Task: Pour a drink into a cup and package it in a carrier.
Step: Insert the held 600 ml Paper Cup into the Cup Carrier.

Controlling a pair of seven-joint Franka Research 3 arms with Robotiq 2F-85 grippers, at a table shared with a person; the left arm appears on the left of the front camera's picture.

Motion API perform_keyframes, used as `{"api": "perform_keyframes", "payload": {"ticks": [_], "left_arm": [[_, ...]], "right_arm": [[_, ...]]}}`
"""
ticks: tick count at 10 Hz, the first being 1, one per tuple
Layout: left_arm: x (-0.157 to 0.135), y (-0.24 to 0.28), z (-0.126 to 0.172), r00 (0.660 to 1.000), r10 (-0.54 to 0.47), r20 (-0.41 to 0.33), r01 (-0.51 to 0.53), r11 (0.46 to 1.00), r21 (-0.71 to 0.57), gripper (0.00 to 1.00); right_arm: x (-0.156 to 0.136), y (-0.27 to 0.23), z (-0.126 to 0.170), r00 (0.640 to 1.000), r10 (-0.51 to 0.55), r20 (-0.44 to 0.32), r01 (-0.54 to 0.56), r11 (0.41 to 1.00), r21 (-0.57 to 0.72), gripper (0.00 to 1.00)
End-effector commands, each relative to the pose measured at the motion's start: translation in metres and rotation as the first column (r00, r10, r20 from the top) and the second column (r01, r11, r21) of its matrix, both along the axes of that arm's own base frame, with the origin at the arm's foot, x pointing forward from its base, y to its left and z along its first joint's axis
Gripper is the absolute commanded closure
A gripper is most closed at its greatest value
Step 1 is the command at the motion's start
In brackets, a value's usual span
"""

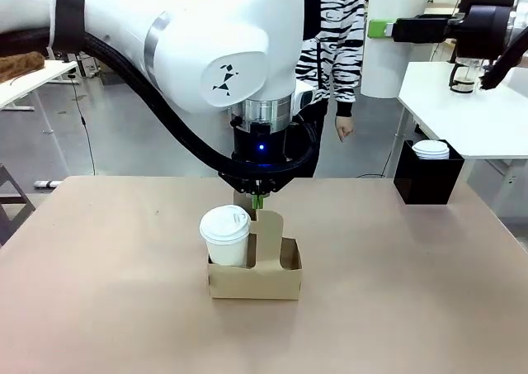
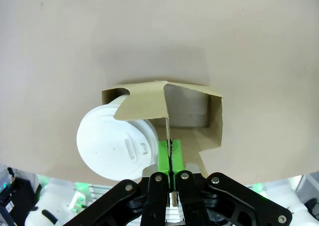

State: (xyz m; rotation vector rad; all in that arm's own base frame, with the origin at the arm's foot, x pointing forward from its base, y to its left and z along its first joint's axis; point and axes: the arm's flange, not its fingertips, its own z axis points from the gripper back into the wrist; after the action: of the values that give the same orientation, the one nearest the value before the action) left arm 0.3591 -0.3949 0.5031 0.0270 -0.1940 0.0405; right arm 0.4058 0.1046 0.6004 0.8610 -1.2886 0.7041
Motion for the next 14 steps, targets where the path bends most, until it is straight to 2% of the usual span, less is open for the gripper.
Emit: {"api": "perform_keyframes", "payload": {"ticks": [1,2,3,4,6,7,8,9,10,11,12,14], "left_arm": [[0.000,0.000,0.000,1.000,0.000,0.000,0.000,1.000,0.000,0.98],[0.001,0.016,0.002,0.997,-0.076,-0.002,0.076,0.997,0.001,0.39],[0.001,0.028,0.006,0.995,-0.103,-0.012,0.102,0.994,-0.023,0.40],[-0.002,0.038,0.013,0.989,-0.144,-0.031,0.142,0.989,-0.048,0.00],[-0.009,0.065,0.048,0.961,-0.272,-0.056,0.268,0.961,-0.075,0.00],[-0.014,0.085,0.069,0.936,-0.344,-0.071,0.340,0.938,-0.068,0.16],[-0.018,0.108,0.086,0.907,-0.413,-0.076,0.409,0.910,-0.065,0.07],[-0.016,0.140,0.099,0.852,-0.518,-0.069,0.518,0.855,-0.030,0.00],[-0.009,0.173,0.104,0.778,-0.627,-0.046,0.628,0.778,0.019,0.00],[0.000,0.210,0.102,0.723,-0.690,-0.026,0.691,0.723,0.031,0.00],[0.006,0.242,0.095,0.663,-0.749,-0.008,0.748,0.662,0.055,0.00],[-0.002,0.288,0.069,0.518,-0.848,0.114,0.846,0.528,0.082,0.00]], "right_arm": [[0.000,0.002,0.001,1.000,-0.008,0.009,0.008,1.000,0.009,0.25],[0.000,0.002,0.001,1.000,-0.008,0.009,0.008,1.000,0.009,0.25],[0.000,0.002,0.001,1.000,-0.008,0.009,0.008,1.000,0.009,0.25],[0.000,0.002,0.001,1.000,-0.008,0.009,0.008,1.000,0.009,0.25],[0.010,0.007,-0.010,0.999,0.046,-0.028,-0.047,0.999,-0.023,0.25],[0.016,0.015,-0.021,0.997,0.074,-0.035,-0.074,0.997,-0.016,0.25],[0.019,0.023,-0.035,0.992,0.121,-0.042,-0.122,0.992,-0.020,0.25],[0.019,0.032,-0.052,0.983,0.179,-0.041,-0.180,0.984,-0.014,0.25],[0.016,0.041,-0.068,0.971,0.239,-0.027,-0.240,0.971,-0.012,0.25],[0.010,0.051,-0.084,0.962,0.274,-0.020,-0.274,0.962,-0.003,0.25],[0.002,0.061,-0.100,0.947,0.321,0.004,-0.321,0.947,-0.009,0.25],[-0.008,0.077,-0.136,0.894,0.447,0.025,-0.447,0.894,0.028,0.25]]}}
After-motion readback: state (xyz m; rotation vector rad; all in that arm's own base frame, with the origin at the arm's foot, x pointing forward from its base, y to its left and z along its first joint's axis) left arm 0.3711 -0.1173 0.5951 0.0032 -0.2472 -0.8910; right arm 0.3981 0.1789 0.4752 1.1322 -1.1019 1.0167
